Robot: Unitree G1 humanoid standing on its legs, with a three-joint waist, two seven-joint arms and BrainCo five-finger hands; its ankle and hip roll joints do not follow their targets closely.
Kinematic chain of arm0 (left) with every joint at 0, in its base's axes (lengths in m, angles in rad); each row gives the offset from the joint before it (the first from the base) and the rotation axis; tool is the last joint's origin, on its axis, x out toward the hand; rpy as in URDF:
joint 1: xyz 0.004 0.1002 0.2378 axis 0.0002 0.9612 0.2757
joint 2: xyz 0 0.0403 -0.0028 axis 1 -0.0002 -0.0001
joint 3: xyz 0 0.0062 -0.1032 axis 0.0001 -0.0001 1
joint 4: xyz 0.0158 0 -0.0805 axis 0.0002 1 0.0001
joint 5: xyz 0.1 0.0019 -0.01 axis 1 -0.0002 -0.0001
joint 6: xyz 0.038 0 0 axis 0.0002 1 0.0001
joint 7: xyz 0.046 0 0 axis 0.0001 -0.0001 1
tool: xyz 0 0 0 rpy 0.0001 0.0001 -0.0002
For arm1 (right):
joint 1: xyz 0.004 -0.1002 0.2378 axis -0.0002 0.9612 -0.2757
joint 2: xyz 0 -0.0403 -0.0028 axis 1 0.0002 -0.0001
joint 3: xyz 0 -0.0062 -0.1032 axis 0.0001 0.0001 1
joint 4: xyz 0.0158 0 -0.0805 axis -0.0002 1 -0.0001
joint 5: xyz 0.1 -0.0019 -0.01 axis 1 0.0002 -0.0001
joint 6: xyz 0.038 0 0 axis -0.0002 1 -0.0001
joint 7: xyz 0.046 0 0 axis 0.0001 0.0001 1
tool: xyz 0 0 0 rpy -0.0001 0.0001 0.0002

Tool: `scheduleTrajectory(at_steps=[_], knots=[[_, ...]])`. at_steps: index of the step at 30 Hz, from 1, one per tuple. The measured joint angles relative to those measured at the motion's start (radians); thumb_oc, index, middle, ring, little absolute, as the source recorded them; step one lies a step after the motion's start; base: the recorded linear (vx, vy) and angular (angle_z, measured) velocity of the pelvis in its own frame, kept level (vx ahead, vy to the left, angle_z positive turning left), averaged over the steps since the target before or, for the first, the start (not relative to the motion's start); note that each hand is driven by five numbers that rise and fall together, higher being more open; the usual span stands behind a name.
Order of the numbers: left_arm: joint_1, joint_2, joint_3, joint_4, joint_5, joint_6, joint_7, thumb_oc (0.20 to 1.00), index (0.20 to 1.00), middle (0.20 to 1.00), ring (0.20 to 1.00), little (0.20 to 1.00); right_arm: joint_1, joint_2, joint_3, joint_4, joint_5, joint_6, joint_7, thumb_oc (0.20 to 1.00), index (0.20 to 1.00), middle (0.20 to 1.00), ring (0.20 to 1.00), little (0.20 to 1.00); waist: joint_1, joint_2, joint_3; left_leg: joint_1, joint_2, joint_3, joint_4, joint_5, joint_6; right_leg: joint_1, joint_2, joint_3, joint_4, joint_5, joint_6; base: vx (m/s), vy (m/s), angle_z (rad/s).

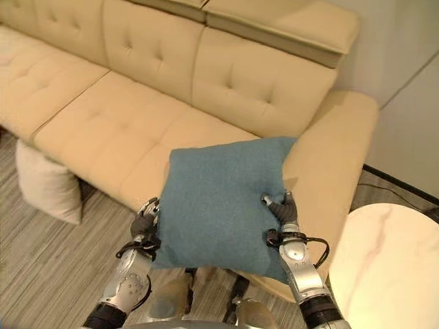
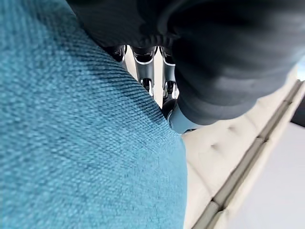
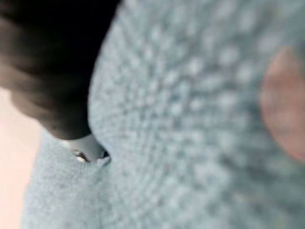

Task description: Pick up all the scattered cushions and arrange them neatly on the sofa.

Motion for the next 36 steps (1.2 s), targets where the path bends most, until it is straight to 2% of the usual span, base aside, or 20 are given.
scheduleTrajectory(at_steps=[2, 4, 5, 8, 11, 13, 14, 15, 16, 17, 18, 19, 20, 21, 22, 26, 29, 33, 35, 36], knots=[[-0.003, -0.003, -0.001, -0.001, 0.0, -0.004, 0.0, 0.2, 0.2, 0.2, 0.2, 0.2, 0.01, 0.0, -0.002, -0.063, 0.0, 0.001, 0.0, 0.2, 0.2, 0.2, 0.2, 0.2, -0.044, -0.021, 0.009, 0.061, 0.007, 0.12, 0.06, -0.012, -0.01, 0.019, -0.067, -0.006, 0.024, -0.003, 0.033, 0.08, 0.23, 0.27], [-0.005, -0.01, -0.015, -0.002, 0.001, -0.011, -0.002, 0.2, 0.2, 0.2, 0.2, 0.2, 0.006, -0.008, -0.018, -0.088, 0.0, 0.0, 0.001, 0.2, 0.2, 0.2, 0.2, 0.2, -0.075, 0.016, -0.01, 0.143, 0.029, 0.103, -0.015, -0.004, 0.003, 0.034, -0.053, -0.003, 0.044, -0.01, 0.069, 0.06, 0.17, 0.16], [-0.026, -0.008, -0.022, -0.002, 0.0, -0.012, -0.003, 0.2, 0.2, 0.2, 0.2, 0.2, 0.008, 0.011, -0.04, -0.086, 0.001, -0.003, -0.002, 0.2, 0.2, 0.2, 0.2, 0.2, -0.078, -0.006, -0.01, 0.163, 0.015, 0.092, -0.042, -0.009, 0.015, 0.03, -0.072, -0.001, 0.06, -0.014, 0.087, 0.08, 0.282, 0.07], [-0.037, 0.037, -0.023, -0.003, 0.001, -0.011, -0.003, 0.2, 0.2, 0.2, 0.2, 0.2, 0.002, 0.063, -0.035, -0.088, 0.001, -0.003, 0.001, 0.2, 0.2, 0.2, 0.2, 0.2, -0.054, -0.069, -0.021, 0.163, -0.039, 0.093, -0.043, -0.021, 0.042, 0.018, -0.121, 0.019, 0.078, -0.007, 0.108, 0.05, 0.25, 0.05], [-0.026, 0.087, -0.013, -0.006, 0.002, -0.011, -0.003, 0.2, 0.2, 0.2, 0.2, 0.2, -0.006, 0.081, 0.001, -0.088, 0.001, -0.002, 0.004, 0.2, 0.2, 0.2, 0.2, 0.2, -0.021, -0.085, -0.027, 0.164, -0.084, 0.098, -0.045, -0.028, 0.063, -0.005, -0.17, 0.067, 0.11, -0.004, 0.143, 0.04, 0.204, -0.03], [-0.005, 0.116, 0.003, -0.006, 0.003, -0.01, -0.002, 0.2, 0.2, 0.2, 0.2, 0.2, -0.023, 0.091, 0.036, -0.088, 0.001, -0.001, 0.012, 0.2, 0.2, 0.2, 0.2, 0.2, -0.001, -0.089, -0.025, 0.176, -0.085, 0.114, -0.05, -0.027, 0.077, -0.038, -0.188, 0.111, 0.178, -0.007, 0.148, 0.05, 0.097, -0.12], [-0.002, 0.115, 0.007, -0.01, 0.003, -0.011, -0.002, 0.2, 0.2, 0.2, 0.2, 0.2, -0.023, 0.09, 0.036, -0.088, 0.0, -0.001, 0.017, 0.2, 0.2, 0.2, 0.2, 0.2, 0.002, -0.094, -0.022, 0.185, -0.095, 0.094, -0.056, -0.028, 0.092, -0.046, -0.188, 0.145, 0.221, -0.017, 0.148, 0.09, 0.094, 0.32], [-0.001, 0.112, 0.007, -0.016, 0.003, -0.011, -0.001, 0.2, 0.2, 0.2, 0.2, 0.2, -0.021, 0.088, 0.036, -0.087, 0.0, -0.001, 0.019, 0.2, 0.2, 0.2, 0.2, 0.2, -0.009, -0.094, -0.019, 0.193, -0.08, 0.069, -0.07, -0.015, 0.101, -0.086, -0.168, 0.244, 0.3, -0.078, 0.177, 0.09, 0.052, 0.64], [0.0, 0.113, 0.009, -0.024, 0.006, -0.013, -0.001, 0.2, 0.2, 0.2, 0.2, 0.2, -0.02, 0.089, 0.035, -0.087, 0.0, -0.002, 0.018, 0.2, 0.2, 0.2, 0.2, 0.2, -0.02, -0.101, -0.021, 0.199, -0.07, 0.046, -0.094, -0.013, 0.112, -0.113, -0.103, 0.343, 0.319, -0.118, 0.189, 0.12, 0.04, 0.59], [0.0, 0.117, 0.01, -0.028, 0.01, -0.016, -0.001, 0.2, 0.2, 0.2, 0.2, 0.2, -0.025, 0.089, 0.034, -0.086, 0.0, -0.002, 0.019, 0.2, 0.2, 0.2, 0.2, 0.2, -0.014, -0.112, -0.023, 0.2, -0.069, 0.037, -0.106, -0.005, 0.115, -0.148, -0.059, 0.372, 0.339, -0.136, 0.186, 0.08, -0.019, 0.61], [-0.001, 0.131, 0.005, -0.035, 0.021, -0.016, -0.001, 0.2, 0.2, 0.2, 0.2, 0.2, -0.033, 0.09, 0.036, -0.086, 0.0, -0.003, 0.015, 0.2, 0.2, 0.2, 0.2, 0.2, -0.018, -0.137, -0.023, 0.2, -0.075, 0.032, -0.116, 0.005, 0.106, -0.169, 0.005, 0.406, 0.297, -0.124, 0.156, 0.09, -0.041, 0.38], [0.005, 0.125, 0.0, -0.035, 0.022, -0.016, -0.001, 0.2, 0.2, 0.2, 0.2, 0.2, -0.036, 0.083, 0.03, -0.083, 0.0, -0.003, 0.012, 0.2, 0.2, 0.2, 0.2, 0.2, -0.021, -0.134, -0.024, 0.201, -0.078, 0.024, -0.117, 0.01, 0.1, -0.159, 0.007, 0.369, 0.272, -0.104, 0.074, 0.13, -0.058, 0.35], [0.006, 0.12, -0.005, -0.035, 0.022, -0.016, -0.001, 0.2, 0.2, 0.2, 0.2, 0.2, -0.037, 0.082, 0.025, -0.082, 0.0, -0.004, 0.009, 0.2, 0.2, 0.2, 0.2, 0.2, -0.015, -0.125, -0.023, 0.199, -0.071, 0.02, -0.117, 0.011, 0.095, -0.145, 0.017, 0.359, 0.245, -0.092, 0.086, 0.11, -0.044, 0.18], [0.005, 0.115, -0.006, -0.035, 0.022, -0.016, -0.001, 0.2, 0.2, 0.2, 0.2, 0.2, -0.034, 0.079, 0.022, -0.08, 0.0, -0.008, 0.008, 0.2, 0.2, 0.2, 0.2, 0.2, -0.017, -0.118, -0.018, 0.192, -0.068, -0.003, -0.116, 0.023, 0.078, -0.126, 0.027, 0.359, 0.228, -0.087, 0.085, 0.1, -0.054, 0.52], [0.005, 0.107, -0.007, -0.035, 0.023, -0.016, -0.001, 0.2, 0.2, 0.2, 0.2, 0.2, -0.021, 0.076, 0.018, -0.077, 0.001, -0.009, 0.008, 0.2, 0.2, 0.2, 0.2, 0.2, -0.043, -0.115, -0.018, 0.183, -0.069, -0.045, -0.111, 0.028, 0.071, -0.104, 0.029, 0.338, 0.205, -0.085, 0.081, 0.13, -0.069, 0.69], [0.039, 0.079, -0.023, -0.035, 0.022, -0.015, -0.006, 0.2, 0.2, 0.2, 0.2, 0.2, 0.036, 0.076, -0.007, -0.075, 0.001, -0.009, 0.008, 0.2, 0.2, 0.2, 0.2, 0.2, -0.047, -0.09, -0.025, 0.182, -0.059, -0.101, -0.096, 0.024, 0.04, -0.034, 0.045, 0.277, 0.134, -0.083, 0.077, 0.16, -0.072, 0.55], [0.047, 0.072, -0.027, -0.035, 0.022, -0.015, -0.008, 0.2, 0.2, 0.2, 0.2, 0.2, 0.045, 0.068, -0.013, -0.075, 0.001, -0.008, 0.026, 0.2, 0.2, 0.2, 0.2, 0.2, -0.043, -0.075, -0.022, 0.176, -0.054, -0.106, -0.041, 0.005, 0.012, -0.001, 0.051, 0.265, 0.12, -0.092, 0.065, 0.08, -0.021, 0.15], [0.027, 0.071, -0.03, -0.036, 0.022, -0.014, -0.01, 0.2, 0.2, 0.2, 0.2, 0.2, 0.04, 0.048, -0.016, -0.077, 0.004, -0.009, 0.028, 0.2, 0.2, 0.2, 0.2, 0.2, -0.048, -0.085, -0.016, 0.075, -0.069, -0.095, 0.157, -0.017, -0.017, 0.003, 0.02, 0.281, 0.121, -0.101, 0.032, 0.11, 0.026, -0.05], [0.018, 0.075, -0.035, -0.037, 0.022, -0.013, -0.01, 0.2, 0.2, 0.2, 0.2, 0.2, 0.036, 0.04, -0.017, -0.075, 0.009, -0.009, 0.028, 0.2, 0.2, 0.2, 0.2, 0.2, -0.045, -0.101, -0.008, 0.059, -0.069, -0.104, 0.162, -0.05, -0.017, 0.002, 0.021, 0.322, 0.118, -0.104, -0.014, 0.13, 0.067, -0.24], [0.016, 0.074, -0.037, -0.037, 0.022, -0.012, -0.01, 0.2, 0.2, 0.2, 0.2, 0.2, 0.033, 0.038, -0.019, -0.075, 0.011, -0.009, 0.028, 0.2, 0.2, 0.2, 0.2, 0.2, -0.043, -0.12, 0.002, 0.053, -0.07, -0.106, 0.114, -0.052, -0.014, 0.001, 0.012, 0.336, 0.117, -0.101, -0.018, 0.17, 0.115, -0.31]])
